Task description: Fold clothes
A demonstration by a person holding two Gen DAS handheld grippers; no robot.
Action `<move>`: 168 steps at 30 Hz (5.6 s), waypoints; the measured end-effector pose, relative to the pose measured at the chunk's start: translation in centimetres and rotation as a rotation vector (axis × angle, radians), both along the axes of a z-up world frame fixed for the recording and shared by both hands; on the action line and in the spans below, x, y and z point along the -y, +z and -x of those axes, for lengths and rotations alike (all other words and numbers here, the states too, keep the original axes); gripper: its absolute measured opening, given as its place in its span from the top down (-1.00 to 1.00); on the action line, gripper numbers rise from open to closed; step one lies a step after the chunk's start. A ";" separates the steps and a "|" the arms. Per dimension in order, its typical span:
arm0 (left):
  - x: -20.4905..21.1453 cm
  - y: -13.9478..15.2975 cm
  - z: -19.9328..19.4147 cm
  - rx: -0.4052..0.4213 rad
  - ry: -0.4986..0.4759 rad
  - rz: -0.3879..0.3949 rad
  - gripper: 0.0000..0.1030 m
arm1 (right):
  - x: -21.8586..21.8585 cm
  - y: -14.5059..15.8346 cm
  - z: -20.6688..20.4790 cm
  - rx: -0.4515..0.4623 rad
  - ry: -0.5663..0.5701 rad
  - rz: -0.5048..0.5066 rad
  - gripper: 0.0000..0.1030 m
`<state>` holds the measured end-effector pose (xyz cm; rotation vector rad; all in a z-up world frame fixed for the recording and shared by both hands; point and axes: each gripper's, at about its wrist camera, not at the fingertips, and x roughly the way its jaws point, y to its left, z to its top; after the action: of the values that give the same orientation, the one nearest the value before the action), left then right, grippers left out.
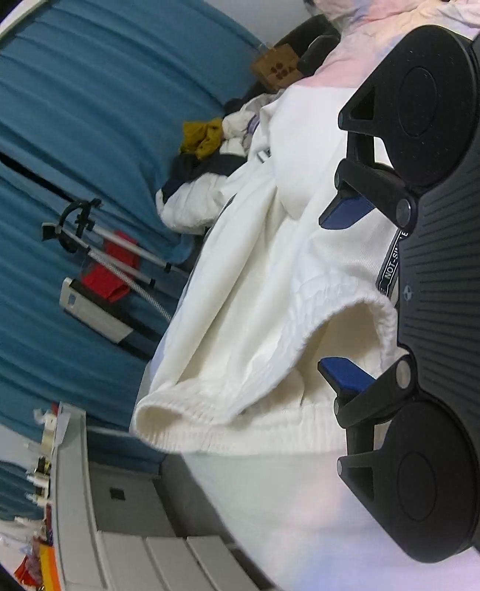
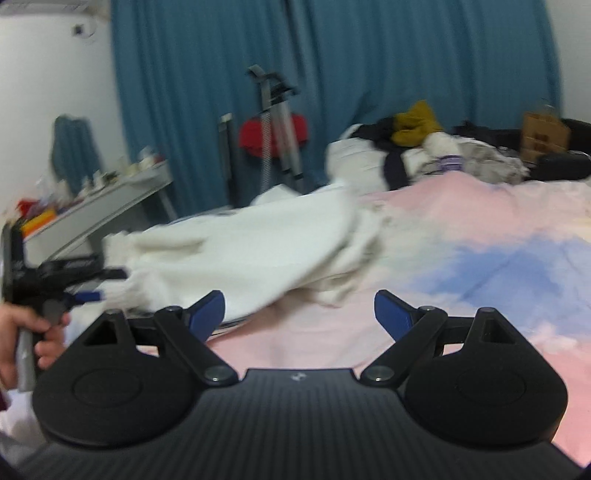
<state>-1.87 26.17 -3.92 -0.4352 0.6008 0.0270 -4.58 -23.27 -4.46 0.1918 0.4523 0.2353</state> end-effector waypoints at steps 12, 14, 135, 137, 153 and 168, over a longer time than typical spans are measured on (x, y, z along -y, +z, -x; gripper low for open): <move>3.8 -1.2 -3.6 -0.009 -0.072 -0.142 0.79 | 5.8 -3.4 -4.3 -0.074 -0.072 0.002 -0.74; 3.5 -0.2 -2.9 0.013 -0.063 -0.133 0.80 | 6.7 -3.6 -4.9 -0.083 -0.089 -0.002 -0.73; 29.1 -5.4 3.0 0.109 -0.766 -0.039 0.85 | 11.9 -8.4 -23.4 -0.162 -0.023 -0.641 0.89; 28.9 -4.9 3.3 0.149 -0.781 -0.021 0.85 | 13.4 -5.9 -22.1 -0.081 -0.049 -0.637 0.89; 30.4 -6.5 4.7 0.143 -0.798 -0.121 0.82 | 27.0 -8.8 -1.5 -0.291 -0.638 -0.854 0.84; 29.6 -6.4 5.1 0.091 -0.755 -0.095 0.81 | 29.5 -12.7 -2.4 -0.308 -0.577 -1.152 -0.46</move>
<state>-6.94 -3.45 -10.34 -0.0963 0.6404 -0.6785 -2.22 -52.81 -17.20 1.4798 0.5028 -0.1337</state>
